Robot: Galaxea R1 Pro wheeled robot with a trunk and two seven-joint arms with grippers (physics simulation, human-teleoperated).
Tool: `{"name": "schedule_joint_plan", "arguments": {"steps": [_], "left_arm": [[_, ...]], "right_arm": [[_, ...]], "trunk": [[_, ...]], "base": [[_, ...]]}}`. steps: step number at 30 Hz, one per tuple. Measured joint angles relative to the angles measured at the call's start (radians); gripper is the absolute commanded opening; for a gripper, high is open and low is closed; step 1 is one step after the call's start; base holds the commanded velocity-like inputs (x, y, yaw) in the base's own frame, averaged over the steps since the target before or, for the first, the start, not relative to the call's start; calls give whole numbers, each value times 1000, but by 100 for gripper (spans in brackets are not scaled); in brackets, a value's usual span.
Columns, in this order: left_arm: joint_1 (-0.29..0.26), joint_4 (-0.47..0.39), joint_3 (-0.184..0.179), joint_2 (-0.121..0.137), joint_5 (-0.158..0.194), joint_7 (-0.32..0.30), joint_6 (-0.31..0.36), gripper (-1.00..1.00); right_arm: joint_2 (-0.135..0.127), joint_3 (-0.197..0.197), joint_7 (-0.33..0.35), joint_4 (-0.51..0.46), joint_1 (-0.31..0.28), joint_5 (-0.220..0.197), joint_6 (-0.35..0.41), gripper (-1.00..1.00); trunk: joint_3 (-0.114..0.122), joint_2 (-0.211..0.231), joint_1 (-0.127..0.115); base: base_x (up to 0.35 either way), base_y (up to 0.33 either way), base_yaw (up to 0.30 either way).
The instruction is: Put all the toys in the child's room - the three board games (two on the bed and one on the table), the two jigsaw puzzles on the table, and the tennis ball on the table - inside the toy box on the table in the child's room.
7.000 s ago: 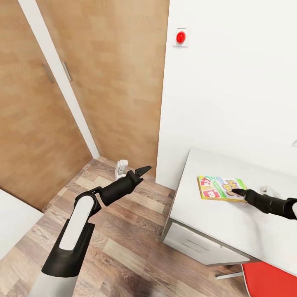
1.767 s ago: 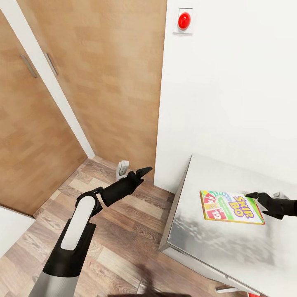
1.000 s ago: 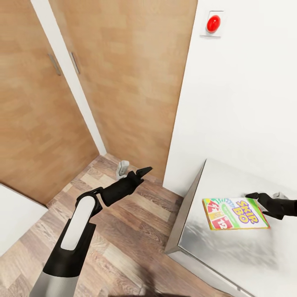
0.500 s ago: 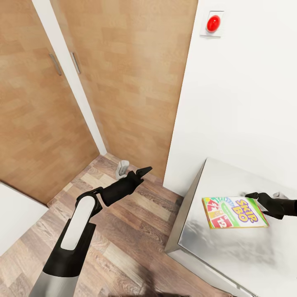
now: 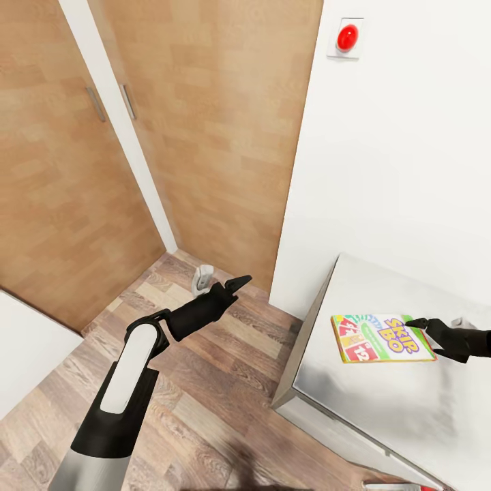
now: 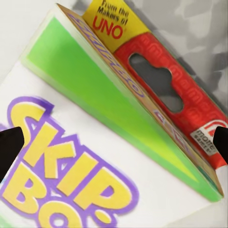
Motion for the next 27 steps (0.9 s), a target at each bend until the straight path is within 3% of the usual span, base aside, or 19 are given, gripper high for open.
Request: {"name": "schedule_joint_plan", "arguments": {"steps": [16, 27], "left_arm": [[1, 0, 0, 0, 0, -1, 0, 100], [1, 0, 0, 0, 0, -2, 0, 100]], "right_arm": [[1, 0, 0, 0, -1, 4, 0, 100], [2, 0, 0, 0, -1, 10, 0, 100]], "trunk": [[0, 0, 0], [0, 0, 0]], "base": [[-7, 0, 6], [0, 0, 168]]}}
